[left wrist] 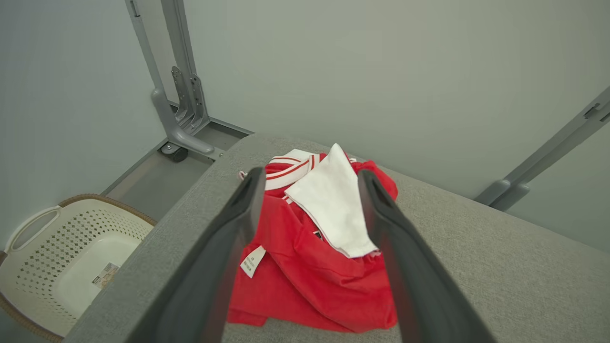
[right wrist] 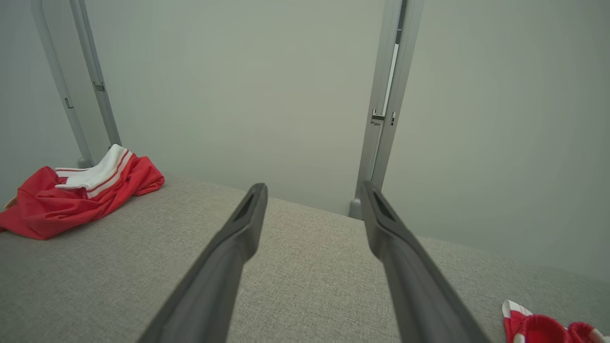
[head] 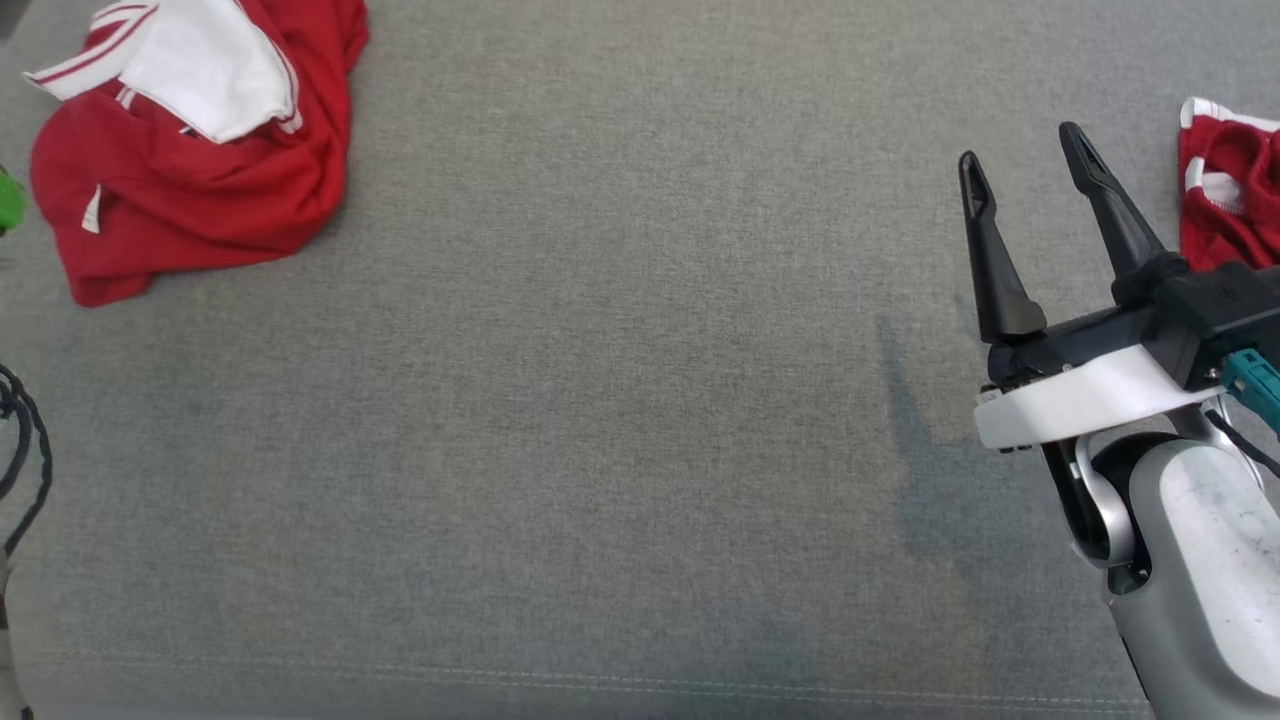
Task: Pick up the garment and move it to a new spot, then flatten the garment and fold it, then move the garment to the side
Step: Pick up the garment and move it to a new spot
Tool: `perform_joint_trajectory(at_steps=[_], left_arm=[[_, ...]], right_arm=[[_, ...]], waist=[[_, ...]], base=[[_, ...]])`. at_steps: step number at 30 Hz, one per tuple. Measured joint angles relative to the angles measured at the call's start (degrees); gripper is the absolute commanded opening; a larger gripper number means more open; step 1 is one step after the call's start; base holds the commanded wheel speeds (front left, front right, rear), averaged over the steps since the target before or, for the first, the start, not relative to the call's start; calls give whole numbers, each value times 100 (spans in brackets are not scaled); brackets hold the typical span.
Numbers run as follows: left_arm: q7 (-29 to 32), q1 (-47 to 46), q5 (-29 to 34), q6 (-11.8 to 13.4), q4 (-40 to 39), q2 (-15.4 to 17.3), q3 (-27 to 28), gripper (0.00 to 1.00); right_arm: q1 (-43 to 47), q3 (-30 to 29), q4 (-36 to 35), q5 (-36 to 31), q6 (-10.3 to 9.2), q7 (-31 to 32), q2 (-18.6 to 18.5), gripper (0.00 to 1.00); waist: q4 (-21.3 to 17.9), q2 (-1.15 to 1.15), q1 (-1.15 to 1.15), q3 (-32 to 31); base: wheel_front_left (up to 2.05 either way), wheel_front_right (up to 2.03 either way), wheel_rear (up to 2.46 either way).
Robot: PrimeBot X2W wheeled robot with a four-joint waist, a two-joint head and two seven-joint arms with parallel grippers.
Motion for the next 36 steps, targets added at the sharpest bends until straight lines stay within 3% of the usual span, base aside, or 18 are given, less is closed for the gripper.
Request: perform_joint_trajectory(at_steps=[20, 35, 36], left_arm=[[411, -897, 27, 65, 772, 97, 35, 100], [453, -989, 141, 65, 1351, 164, -22, 99], [452, -993, 141, 65, 1380, 163, -27, 37]], right_arm=[[-641, -158, -420, -144, 2, 115, -178, 100], [-830, -79, -261, -182, 54, 44, -168, 100], [-832, -96, -261, -183, 53, 44, -171, 100]], waist=[[-611, 0, 1, 1634], [-687, 0, 0, 1893], [-701, 0, 0, 1894]], base=[[0, 0, 0], [0, 0, 0], [0, 0, 0]])
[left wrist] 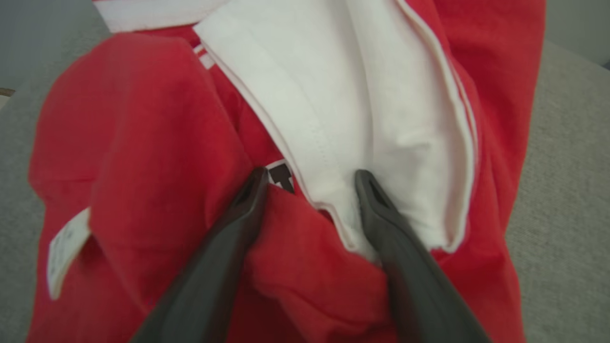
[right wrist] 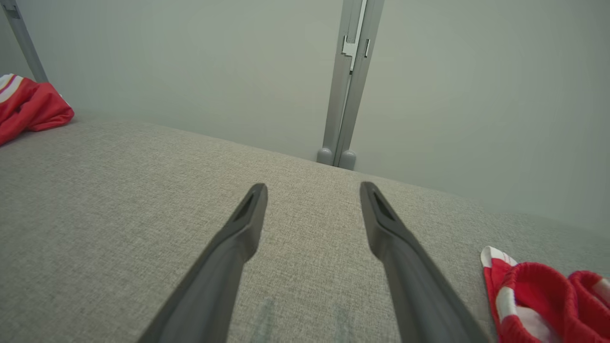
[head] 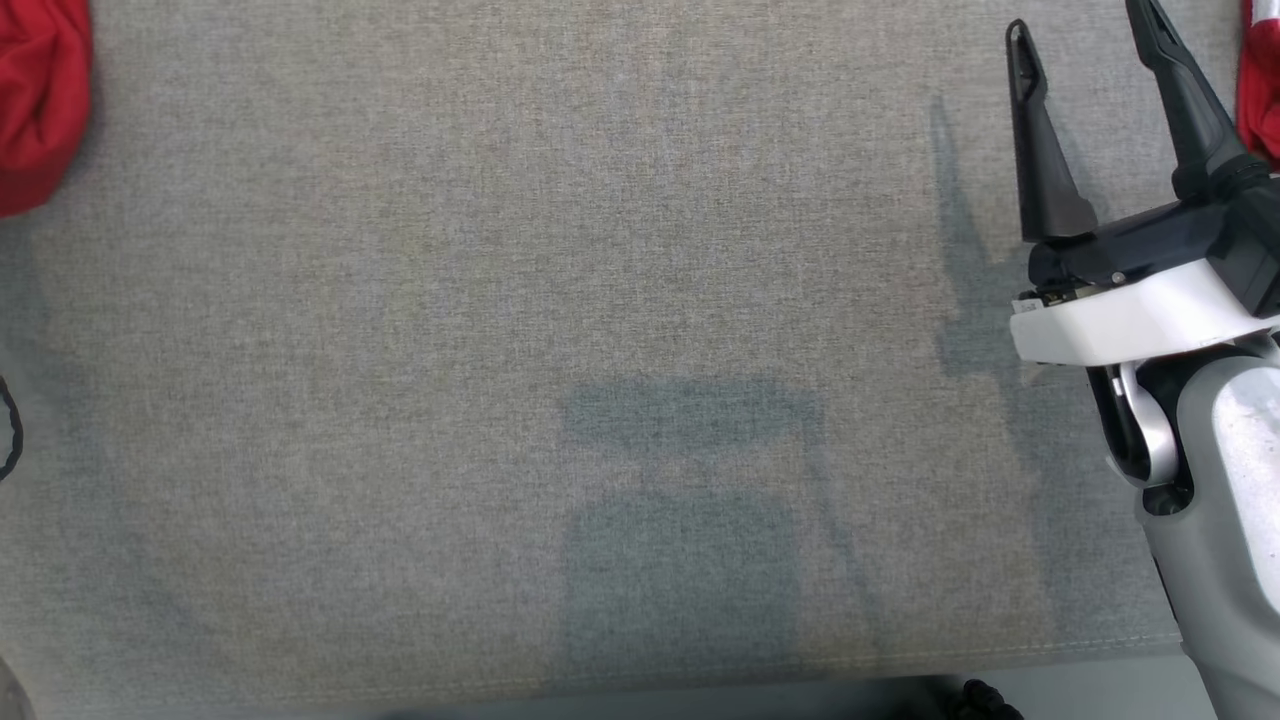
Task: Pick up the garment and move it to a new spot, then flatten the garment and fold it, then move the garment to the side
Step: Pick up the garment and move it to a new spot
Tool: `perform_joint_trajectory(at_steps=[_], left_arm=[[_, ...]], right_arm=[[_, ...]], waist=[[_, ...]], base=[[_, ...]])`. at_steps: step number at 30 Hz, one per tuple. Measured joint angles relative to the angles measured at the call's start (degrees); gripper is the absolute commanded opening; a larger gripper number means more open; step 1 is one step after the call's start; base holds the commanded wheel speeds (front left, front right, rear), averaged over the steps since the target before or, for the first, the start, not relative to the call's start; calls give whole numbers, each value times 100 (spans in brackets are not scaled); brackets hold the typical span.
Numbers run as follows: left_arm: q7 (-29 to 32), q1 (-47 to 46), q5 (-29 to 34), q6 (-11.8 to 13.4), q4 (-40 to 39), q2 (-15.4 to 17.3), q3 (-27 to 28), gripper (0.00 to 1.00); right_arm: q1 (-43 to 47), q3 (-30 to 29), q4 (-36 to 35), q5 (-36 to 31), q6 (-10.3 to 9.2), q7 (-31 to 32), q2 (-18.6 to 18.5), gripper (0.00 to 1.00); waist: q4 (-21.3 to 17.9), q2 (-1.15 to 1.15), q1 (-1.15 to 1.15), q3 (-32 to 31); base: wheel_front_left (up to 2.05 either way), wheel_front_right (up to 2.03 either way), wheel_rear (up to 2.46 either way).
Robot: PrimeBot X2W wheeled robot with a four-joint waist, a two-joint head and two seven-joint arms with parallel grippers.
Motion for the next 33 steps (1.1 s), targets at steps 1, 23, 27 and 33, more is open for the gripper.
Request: perform_joint_trajectory(at_steps=[1, 23, 27, 33], left_arm=[[-22, -8, 0, 0, 22, -7, -3, 2], [-1169, -474, -7, -525, 109, -180, -101, 0], [-1330, -491, -8, -821, 85, -294, -271, 0], [-1469, -491, -44, -1209, 37, -369, -587, 0]], right_arm=[[0, -15, 5, 0, 0, -8, -7, 100], [-2, -105, 401, 7, -9, -248, 12, 100], [-2, -81, 526, 31, -9, -345, 75, 100], [27, -125, 795, 91, -13, -490, 154, 100]], waist=[[-10, 0, 0, 1], [131, 0, 0, -361], [156, 0, -1, -518], [172, 0, 0, -836]], base=[[0, 0, 0], [0, 0, 0], [0, 0, 0], [0, 0, 0]])
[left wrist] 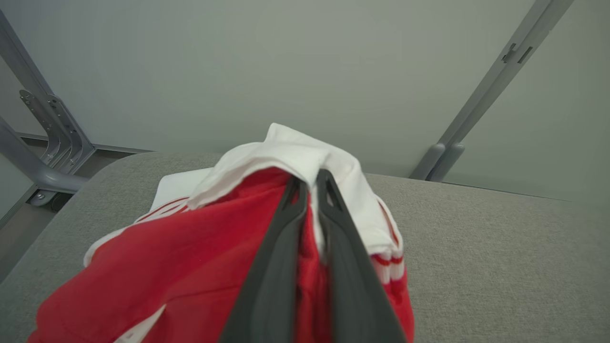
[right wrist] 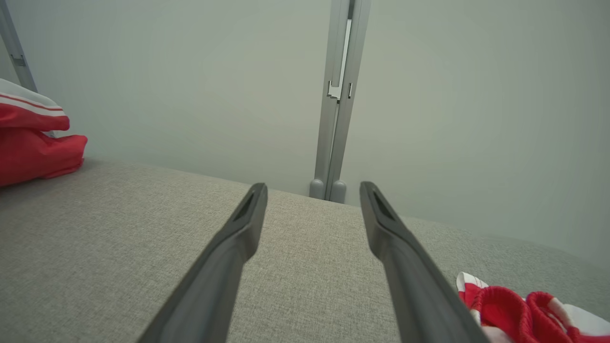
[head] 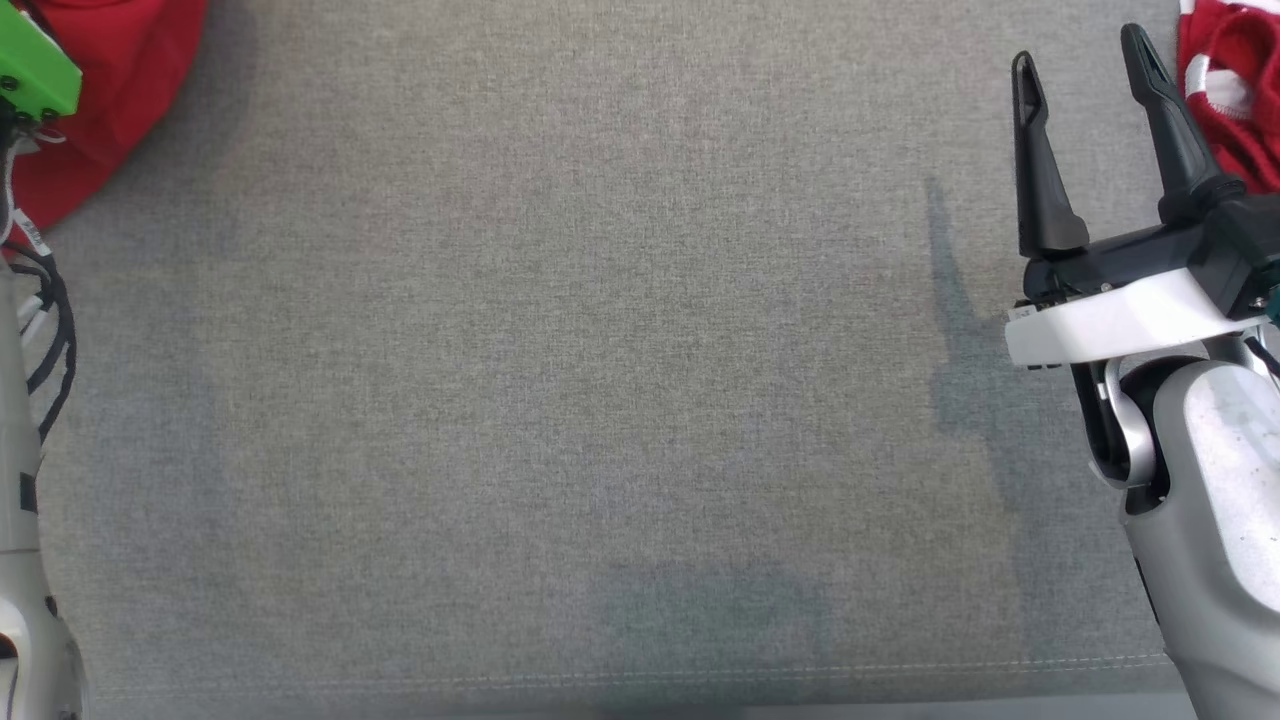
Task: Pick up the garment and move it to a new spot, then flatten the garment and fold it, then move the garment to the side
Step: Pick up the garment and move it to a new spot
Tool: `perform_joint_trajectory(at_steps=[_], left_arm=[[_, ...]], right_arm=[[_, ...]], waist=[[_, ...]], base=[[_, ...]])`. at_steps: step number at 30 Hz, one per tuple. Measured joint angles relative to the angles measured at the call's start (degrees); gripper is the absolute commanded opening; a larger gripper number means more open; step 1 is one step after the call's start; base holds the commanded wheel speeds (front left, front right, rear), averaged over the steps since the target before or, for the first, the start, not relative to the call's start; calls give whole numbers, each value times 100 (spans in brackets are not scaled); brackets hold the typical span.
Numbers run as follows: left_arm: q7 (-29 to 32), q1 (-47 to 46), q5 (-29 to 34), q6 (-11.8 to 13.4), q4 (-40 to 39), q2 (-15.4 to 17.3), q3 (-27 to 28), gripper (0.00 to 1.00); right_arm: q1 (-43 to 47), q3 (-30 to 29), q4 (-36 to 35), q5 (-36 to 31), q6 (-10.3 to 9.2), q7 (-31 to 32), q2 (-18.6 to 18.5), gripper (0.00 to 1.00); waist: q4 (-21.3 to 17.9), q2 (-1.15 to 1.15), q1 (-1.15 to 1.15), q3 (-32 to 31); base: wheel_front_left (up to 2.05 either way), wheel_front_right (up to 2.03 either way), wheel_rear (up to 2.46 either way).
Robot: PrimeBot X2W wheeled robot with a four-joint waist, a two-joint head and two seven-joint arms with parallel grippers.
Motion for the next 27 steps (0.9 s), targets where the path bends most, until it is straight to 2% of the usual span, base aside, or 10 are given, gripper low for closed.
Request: perform_joint_trajectory(at_steps=[13, 22, 27], left_arm=[[81, 178, -13, -68, -220, -14, -891, 0], [-32, 1093, -14, -68, -613, -377, -2310, 0], [-207, 1714, -88, -68, -667, -459, -2648, 0]], right_arm=[[447, 12, 474, 190, -4, -240, 270, 100], [949, 219, 899, 371, -2, -290, 515, 100], [1128, 313, 990, 411, 3, -290, 567, 100]], waist=[[-38, 0, 0, -842], [-200, 0, 0, -1514], [-361, 0, 0, -1873]], base=[[0, 0, 0], [0, 0, 0], [0, 0, 0]])
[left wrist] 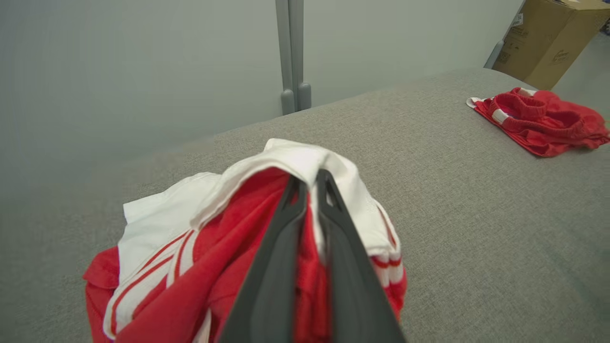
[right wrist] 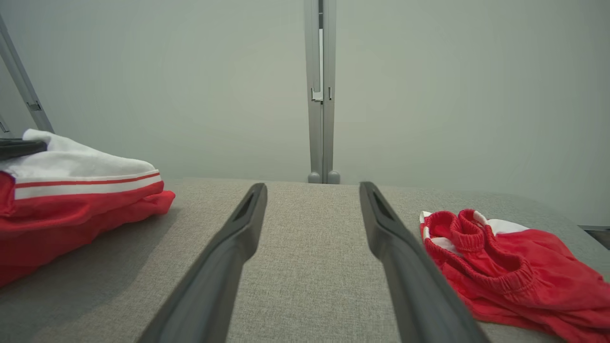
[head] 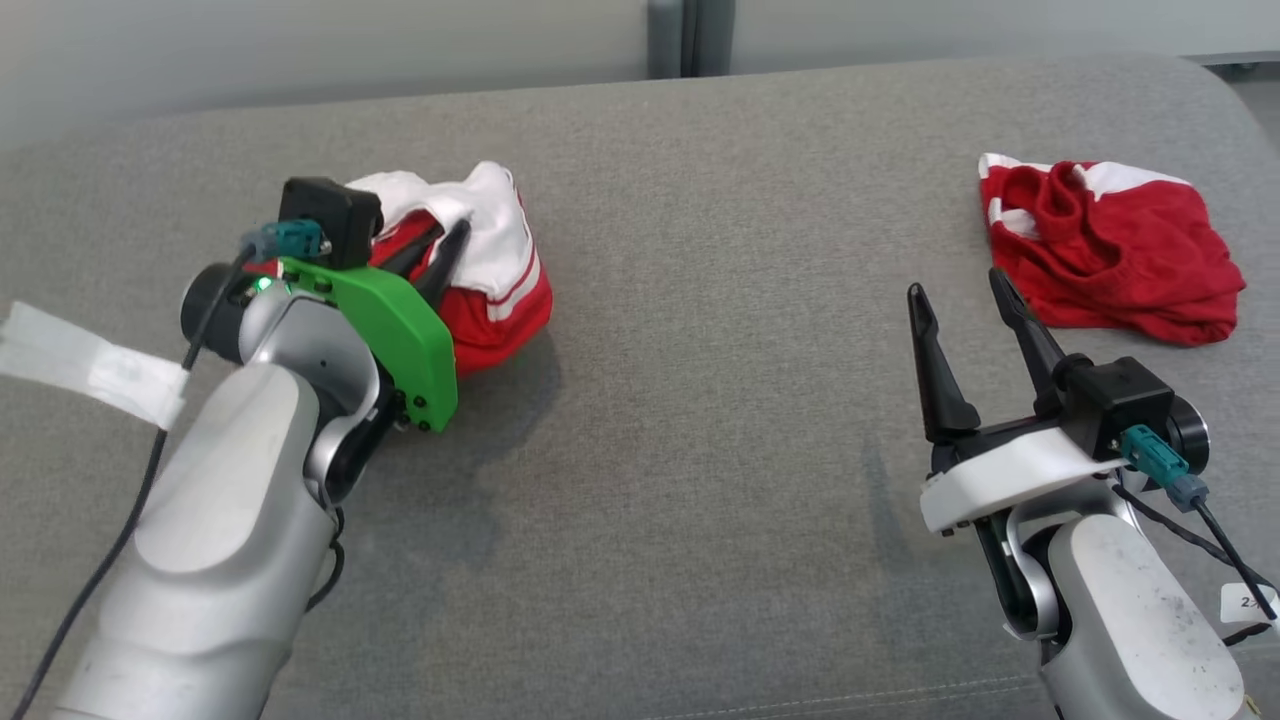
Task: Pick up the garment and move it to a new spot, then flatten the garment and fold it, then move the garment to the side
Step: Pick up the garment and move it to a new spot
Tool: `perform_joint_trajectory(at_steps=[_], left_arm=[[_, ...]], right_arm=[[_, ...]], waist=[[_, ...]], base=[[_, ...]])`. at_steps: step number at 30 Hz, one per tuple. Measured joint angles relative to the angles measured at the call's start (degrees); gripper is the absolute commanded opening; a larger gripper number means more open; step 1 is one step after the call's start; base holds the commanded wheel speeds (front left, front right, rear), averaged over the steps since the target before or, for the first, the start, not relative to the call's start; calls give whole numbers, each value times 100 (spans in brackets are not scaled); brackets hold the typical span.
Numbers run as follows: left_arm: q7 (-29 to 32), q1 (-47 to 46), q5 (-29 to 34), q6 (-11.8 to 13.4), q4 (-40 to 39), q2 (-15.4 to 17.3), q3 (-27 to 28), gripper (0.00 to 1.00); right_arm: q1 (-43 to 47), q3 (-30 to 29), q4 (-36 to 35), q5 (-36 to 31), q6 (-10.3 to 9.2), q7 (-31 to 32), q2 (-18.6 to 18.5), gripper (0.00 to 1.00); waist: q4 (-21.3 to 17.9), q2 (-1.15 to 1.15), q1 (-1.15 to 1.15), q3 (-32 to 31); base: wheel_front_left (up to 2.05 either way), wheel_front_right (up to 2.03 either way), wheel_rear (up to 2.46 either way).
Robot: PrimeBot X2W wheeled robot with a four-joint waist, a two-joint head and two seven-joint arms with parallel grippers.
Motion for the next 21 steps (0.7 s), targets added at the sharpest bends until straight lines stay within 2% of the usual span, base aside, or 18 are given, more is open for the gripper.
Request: perform_joint_trajectory(at_steps=[7, 19, 20, 21], left_arm=[[-310, 446, 56, 0, 49, -268, -33, 0], [-749, 605, 389, 10, 350, -616, -500, 0], [-770, 670, 388, 13, 405, -658, -513, 27], [-810, 733, 388, 30, 469, -690, -520, 34]], right_arm=[[122, 94, -32, 1, 11, 2, -7, 100], [129, 221, -38, 3, 86, 10, 14, 100], [129, 229, -30, 9, 111, 10, 15, 100], [129, 235, -25, 11, 111, 10, 16, 100]], waist=[[-371, 0, 0, -284], [-974, 0, 0, -333], [-1012, 0, 0, -329], [-1049, 0, 0, -325]], base=[[0, 0, 0], [0, 0, 0], [0, 0, 0], [0, 0, 0]])
